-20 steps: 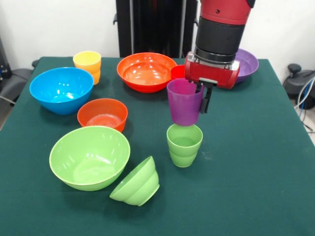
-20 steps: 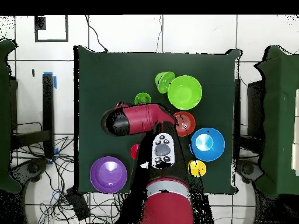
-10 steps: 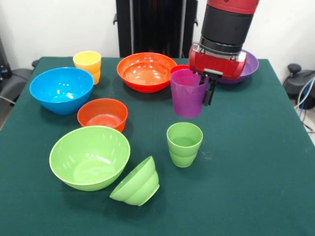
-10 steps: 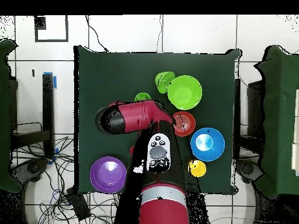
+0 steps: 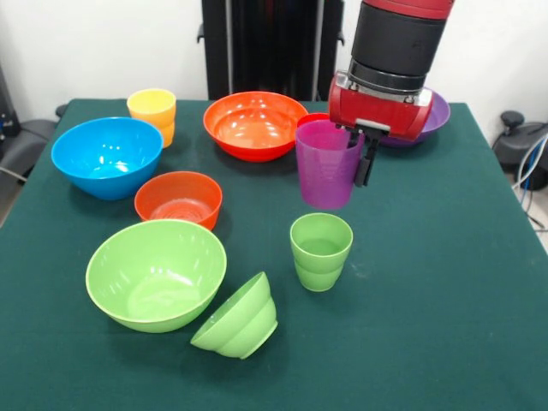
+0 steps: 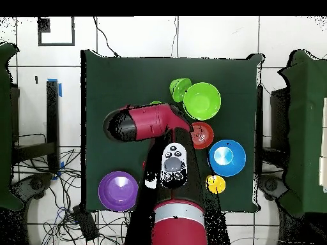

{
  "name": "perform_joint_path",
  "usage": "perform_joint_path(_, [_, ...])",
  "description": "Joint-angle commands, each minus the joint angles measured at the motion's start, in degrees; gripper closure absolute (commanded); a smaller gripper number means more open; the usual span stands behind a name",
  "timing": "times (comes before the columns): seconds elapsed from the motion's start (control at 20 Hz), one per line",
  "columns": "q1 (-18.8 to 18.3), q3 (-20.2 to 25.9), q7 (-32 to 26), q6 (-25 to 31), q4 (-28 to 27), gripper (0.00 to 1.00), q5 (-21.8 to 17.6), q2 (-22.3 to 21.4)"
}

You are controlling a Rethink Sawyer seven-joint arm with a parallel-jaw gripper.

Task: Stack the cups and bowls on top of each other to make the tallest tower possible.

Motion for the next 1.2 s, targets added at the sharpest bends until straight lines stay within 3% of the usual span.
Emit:
perform_joint_path(0.05, [-0.39,3.54,-1.44,7.48,-3.85,1.0,0.3,1.64])
perform_joint_path(0.75, [-1.62,4.72,-3.67,12.27,-13.14,1.0,0.22,5.91])
perform_joint_path(1.2, [-2.23,4.86,-4.33,13.66,-16.12,1.0,-0.27,7.62])
